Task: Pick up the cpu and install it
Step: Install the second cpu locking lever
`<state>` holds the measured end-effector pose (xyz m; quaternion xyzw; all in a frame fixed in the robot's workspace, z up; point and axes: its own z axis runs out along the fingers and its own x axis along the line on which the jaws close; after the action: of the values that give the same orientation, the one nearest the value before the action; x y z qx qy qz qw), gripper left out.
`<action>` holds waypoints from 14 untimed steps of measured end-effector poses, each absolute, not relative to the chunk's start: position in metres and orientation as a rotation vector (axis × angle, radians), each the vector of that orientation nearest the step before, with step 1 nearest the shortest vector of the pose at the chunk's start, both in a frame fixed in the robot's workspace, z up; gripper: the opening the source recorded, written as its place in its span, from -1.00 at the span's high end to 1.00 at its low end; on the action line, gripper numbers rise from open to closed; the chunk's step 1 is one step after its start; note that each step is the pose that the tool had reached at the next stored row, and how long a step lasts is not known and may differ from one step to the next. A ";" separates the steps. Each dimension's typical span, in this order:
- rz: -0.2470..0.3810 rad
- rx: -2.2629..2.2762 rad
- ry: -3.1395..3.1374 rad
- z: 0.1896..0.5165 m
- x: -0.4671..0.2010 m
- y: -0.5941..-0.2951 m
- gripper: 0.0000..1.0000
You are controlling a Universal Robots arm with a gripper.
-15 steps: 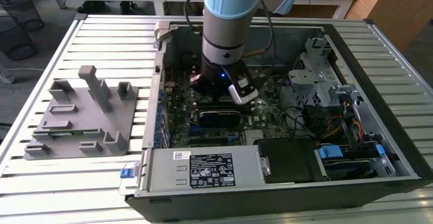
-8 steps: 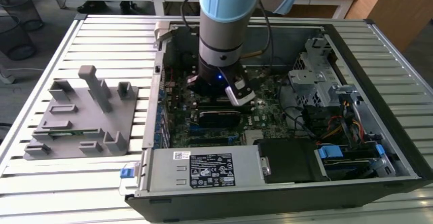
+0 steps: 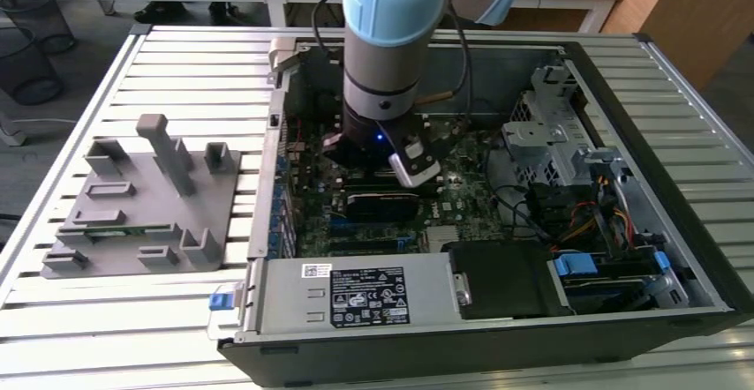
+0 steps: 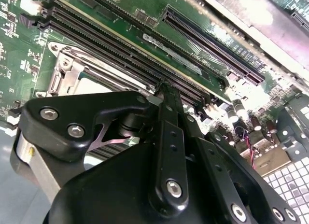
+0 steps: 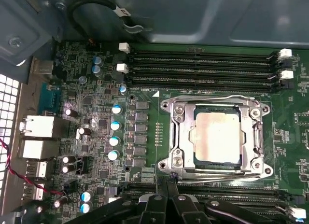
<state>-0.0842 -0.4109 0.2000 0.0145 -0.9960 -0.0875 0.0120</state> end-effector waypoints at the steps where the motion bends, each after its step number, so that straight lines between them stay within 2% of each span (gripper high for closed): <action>1: -0.275 0.046 -3.105 0.199 -0.084 -0.411 0.79; 14: -0.310 0.050 -3.102 0.195 -0.086 -0.410 0.79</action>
<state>-0.0863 -0.4104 0.1949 0.0159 -0.9948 -0.0995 0.0119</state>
